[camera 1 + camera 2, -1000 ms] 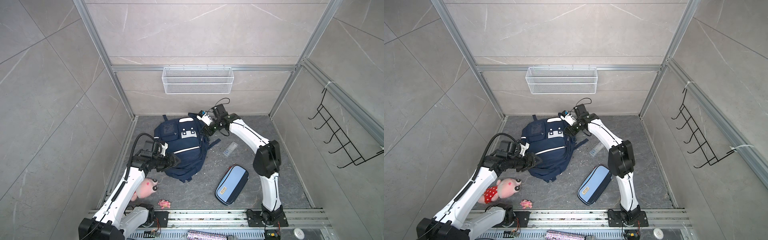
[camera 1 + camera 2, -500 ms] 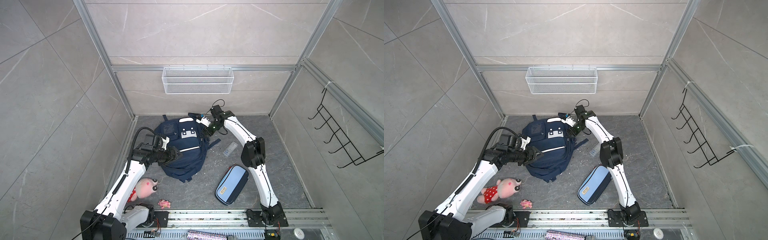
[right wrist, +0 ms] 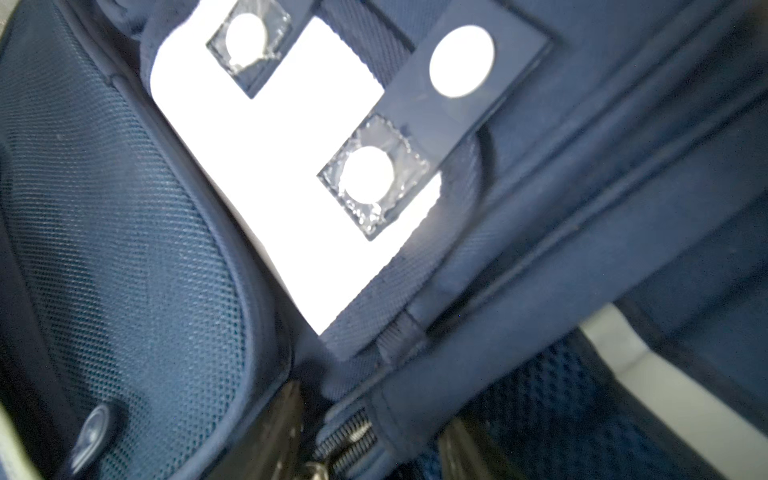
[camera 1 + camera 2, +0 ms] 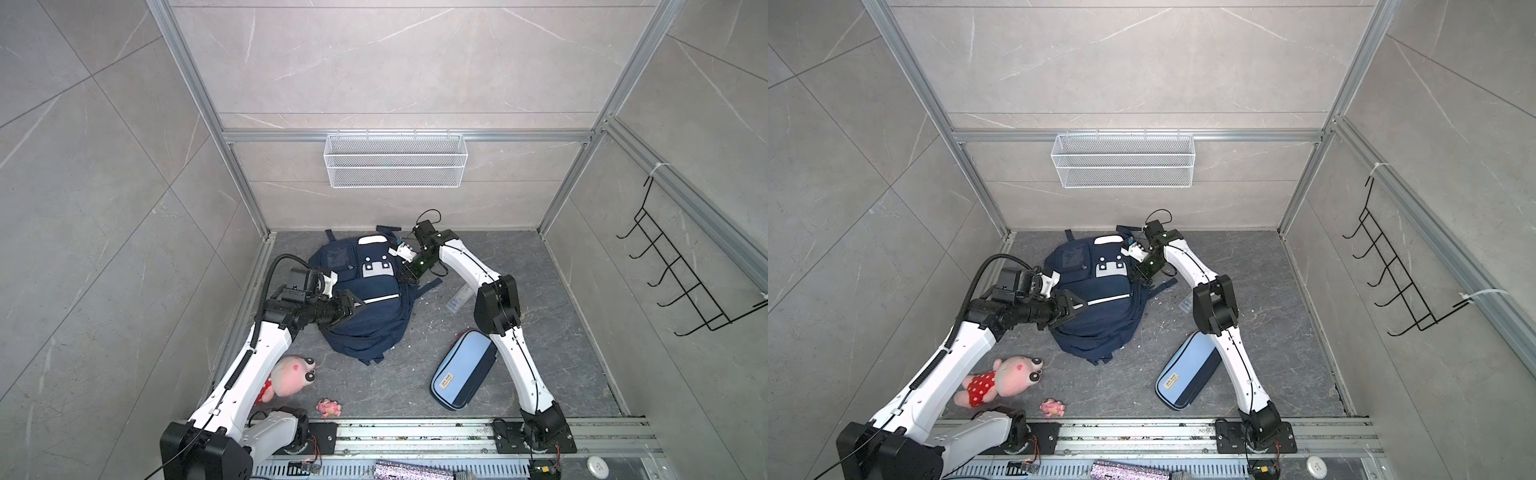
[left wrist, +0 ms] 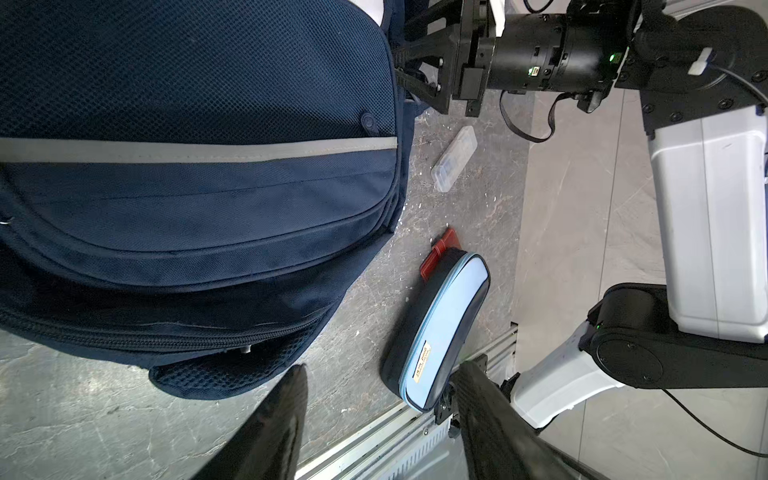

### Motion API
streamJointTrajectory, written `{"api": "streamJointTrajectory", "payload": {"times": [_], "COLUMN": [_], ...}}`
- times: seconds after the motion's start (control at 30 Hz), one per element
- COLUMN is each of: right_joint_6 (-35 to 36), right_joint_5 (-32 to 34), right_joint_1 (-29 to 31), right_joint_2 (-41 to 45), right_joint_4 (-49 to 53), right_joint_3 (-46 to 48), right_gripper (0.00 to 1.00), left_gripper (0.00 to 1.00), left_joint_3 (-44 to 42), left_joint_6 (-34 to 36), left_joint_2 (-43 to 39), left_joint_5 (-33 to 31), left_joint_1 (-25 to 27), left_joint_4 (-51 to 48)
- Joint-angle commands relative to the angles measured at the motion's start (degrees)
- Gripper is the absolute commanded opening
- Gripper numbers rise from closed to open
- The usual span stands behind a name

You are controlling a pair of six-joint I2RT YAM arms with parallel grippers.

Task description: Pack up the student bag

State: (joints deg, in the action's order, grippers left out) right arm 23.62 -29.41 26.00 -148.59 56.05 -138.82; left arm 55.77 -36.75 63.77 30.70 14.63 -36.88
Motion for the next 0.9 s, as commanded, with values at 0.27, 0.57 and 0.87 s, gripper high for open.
{"api": "streamJointTrajectory", "payload": {"times": [0.27,0.57,0.87], "right_joint_6": [-1.26,-5.41,-8.51], "right_joint_5": [-0.04,-3.09,1.73], "right_joint_1": [1.04,1.24,1.23], "right_joint_2": [5.68,9.02,16.07], "right_joint_4": [0.15,-1.58,-2.84], "right_joint_3": [4.27,6.11,11.47], "right_gripper": [0.36,0.55,0.56], "left_gripper": [0.58,0.53,0.48], "left_joint_3": [-5.00,-10.37,-15.69], "left_joint_6": [-2.15,-2.14,0.35], "left_joint_2": [0.19,2.64,6.40], "left_joint_5": [2.39,-0.11,0.02], "left_joint_1": [-0.03,-0.21,-0.21], "left_joint_4": [6.88,15.01,20.06]}}
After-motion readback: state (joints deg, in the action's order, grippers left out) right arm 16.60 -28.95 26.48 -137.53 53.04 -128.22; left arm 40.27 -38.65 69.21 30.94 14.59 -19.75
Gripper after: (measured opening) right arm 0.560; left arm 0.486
